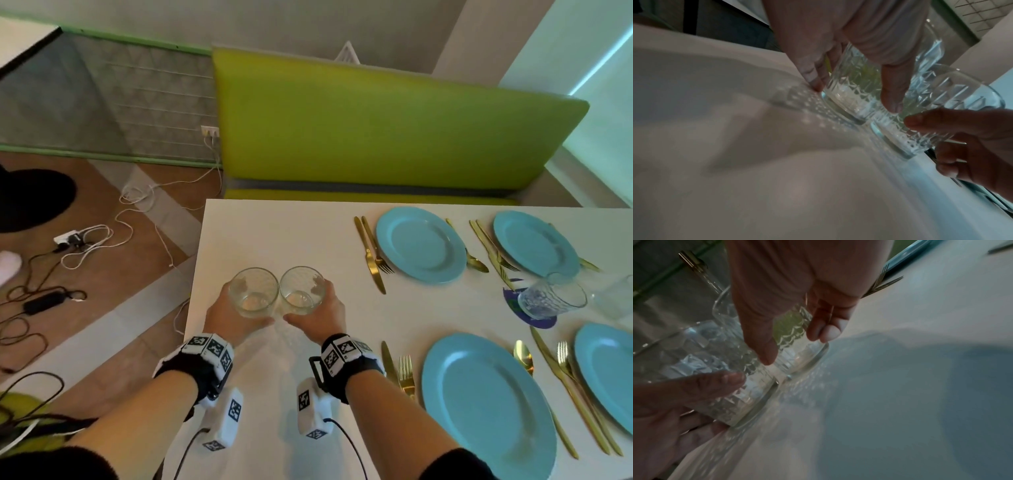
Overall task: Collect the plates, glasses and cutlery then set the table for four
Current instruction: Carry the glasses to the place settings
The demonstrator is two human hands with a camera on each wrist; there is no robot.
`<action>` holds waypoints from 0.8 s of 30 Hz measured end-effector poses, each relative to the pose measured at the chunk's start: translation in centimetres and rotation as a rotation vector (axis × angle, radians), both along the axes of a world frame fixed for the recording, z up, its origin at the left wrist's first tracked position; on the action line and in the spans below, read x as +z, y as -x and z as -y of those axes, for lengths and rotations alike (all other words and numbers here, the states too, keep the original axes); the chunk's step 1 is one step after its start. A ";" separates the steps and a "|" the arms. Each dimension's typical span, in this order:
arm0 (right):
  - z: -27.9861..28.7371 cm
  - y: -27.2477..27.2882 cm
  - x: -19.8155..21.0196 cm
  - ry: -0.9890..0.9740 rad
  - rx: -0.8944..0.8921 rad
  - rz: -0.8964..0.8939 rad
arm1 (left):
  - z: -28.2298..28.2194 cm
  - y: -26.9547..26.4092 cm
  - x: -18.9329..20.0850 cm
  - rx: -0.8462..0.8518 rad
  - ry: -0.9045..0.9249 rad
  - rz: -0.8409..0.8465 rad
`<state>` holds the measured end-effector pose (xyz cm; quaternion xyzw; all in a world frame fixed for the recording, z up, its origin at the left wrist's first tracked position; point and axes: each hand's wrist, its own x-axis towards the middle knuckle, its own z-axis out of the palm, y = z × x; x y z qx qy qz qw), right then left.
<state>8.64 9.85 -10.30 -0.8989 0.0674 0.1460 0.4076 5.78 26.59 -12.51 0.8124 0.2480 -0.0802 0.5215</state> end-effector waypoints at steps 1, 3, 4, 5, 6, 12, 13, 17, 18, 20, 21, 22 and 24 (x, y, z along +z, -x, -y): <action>0.1 -0.1 0.0 0.008 0.004 0.001 | 0.0 -0.1 0.0 0.009 0.009 -0.002; 0.6 0.0 0.2 0.010 0.002 -0.011 | 0.1 -0.2 0.1 -0.003 -0.008 0.000; 1.1 0.0 0.3 0.006 -0.008 -0.017 | 0.3 -0.3 0.3 -0.011 -0.032 0.007; 1.6 -0.1 0.6 -0.001 -0.024 -0.021 | 0.5 -0.5 0.4 -0.014 -0.050 0.012; 2.4 -0.2 0.9 -0.012 -0.048 -0.023 | 0.9 -0.7 0.9 -0.019 -0.055 0.028; 9.9 -1.8 3.6 -0.035 -0.265 0.030 | 6.1 -3.2 3.9 -0.126 -0.058 0.083; 11.5 -2.2 4.1 -0.027 -0.298 0.036 | 7.3 -3.6 4.3 -0.152 -0.059 0.087; 18.0 -3.5 5.1 -0.012 -0.433 0.051 | 12.0 -5.0 5.7 -0.263 -0.076 0.105; 19.7 -3.8 5.1 -0.007 -0.474 0.057 | 13.2 -5.2 5.9 -0.294 -0.084 0.107; 22.8 -4.2 5.1 0.021 -0.551 0.061 | 15.3 -5.6 6.0 -0.332 -0.087 0.113; 24.3 -4.4 4.9 0.036 -0.582 0.060 | 16.3 -5.8 6.0 -0.346 -0.083 0.112; 25.7 -4.5 4.7 0.046 -0.609 0.056 | 17.3 -6.1 6.1 -0.357 -0.082 0.112; 28.1 -4.8 4.3 0.065 -0.653 0.038 | 19.0 -6.5 6.0 -0.378 -0.081 0.104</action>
